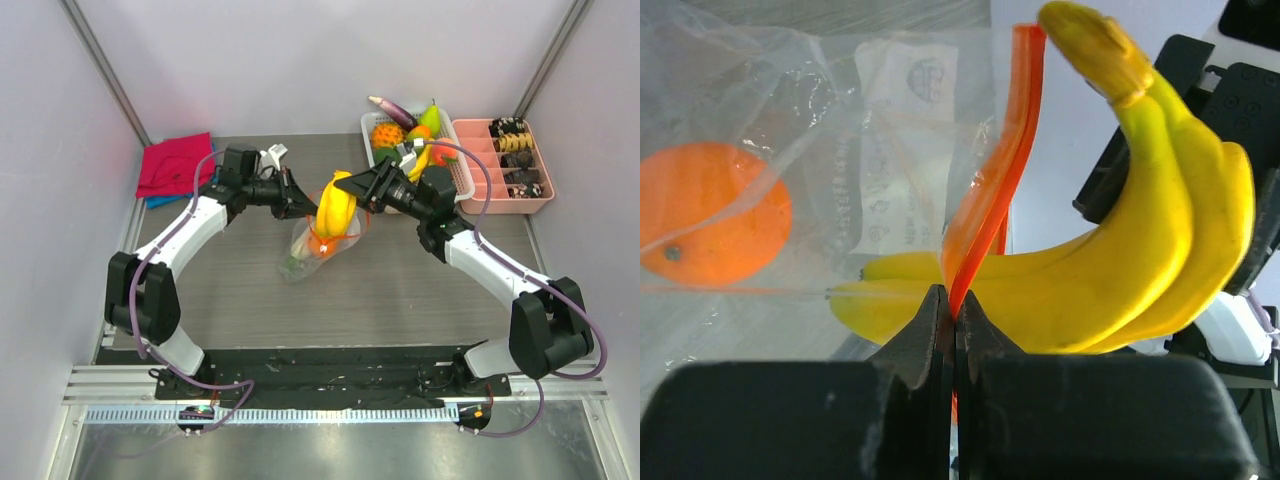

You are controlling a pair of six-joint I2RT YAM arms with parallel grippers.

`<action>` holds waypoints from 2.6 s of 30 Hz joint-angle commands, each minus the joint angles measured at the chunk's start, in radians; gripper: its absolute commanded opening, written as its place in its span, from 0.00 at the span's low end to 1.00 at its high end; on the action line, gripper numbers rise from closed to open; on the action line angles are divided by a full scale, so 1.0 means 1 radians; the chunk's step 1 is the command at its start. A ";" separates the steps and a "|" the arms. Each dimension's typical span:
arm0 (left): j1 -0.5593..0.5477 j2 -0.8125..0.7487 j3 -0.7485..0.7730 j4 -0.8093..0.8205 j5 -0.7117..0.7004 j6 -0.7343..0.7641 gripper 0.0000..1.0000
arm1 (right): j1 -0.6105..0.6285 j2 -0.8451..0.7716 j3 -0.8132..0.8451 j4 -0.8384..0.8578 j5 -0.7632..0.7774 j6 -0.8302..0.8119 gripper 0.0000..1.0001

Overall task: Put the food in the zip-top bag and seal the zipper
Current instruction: Place the fake fruit in the zipper food storage bag.

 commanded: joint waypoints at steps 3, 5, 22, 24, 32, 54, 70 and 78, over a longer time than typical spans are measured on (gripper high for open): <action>0.000 -0.037 -0.012 0.130 0.027 -0.060 0.00 | -0.004 -0.011 0.070 0.165 0.090 -0.010 0.01; -0.002 -0.040 -0.019 0.136 0.024 -0.066 0.00 | -0.003 -0.012 0.064 0.151 0.099 -0.012 0.01; 0.006 -0.054 -0.108 0.311 -0.028 -0.238 0.00 | 0.037 0.021 -0.048 0.097 0.133 0.040 0.01; 0.008 -0.057 -0.108 0.312 -0.035 -0.241 0.00 | 0.030 0.018 -0.033 0.129 0.131 0.029 0.01; 0.011 -0.114 -0.118 0.329 -0.088 -0.208 0.00 | -0.026 -0.015 0.084 0.142 0.098 0.011 0.01; 0.011 -0.123 -0.203 0.495 -0.117 -0.336 0.00 | 0.068 -0.097 0.038 0.013 -0.033 -0.428 0.01; 0.012 -0.126 -0.225 0.570 -0.120 -0.393 0.00 | 0.074 -0.002 0.053 -0.069 -0.002 -0.296 0.67; 0.020 -0.126 -0.239 0.584 -0.097 -0.396 0.00 | 0.072 -0.078 0.277 -0.515 0.010 -0.665 0.92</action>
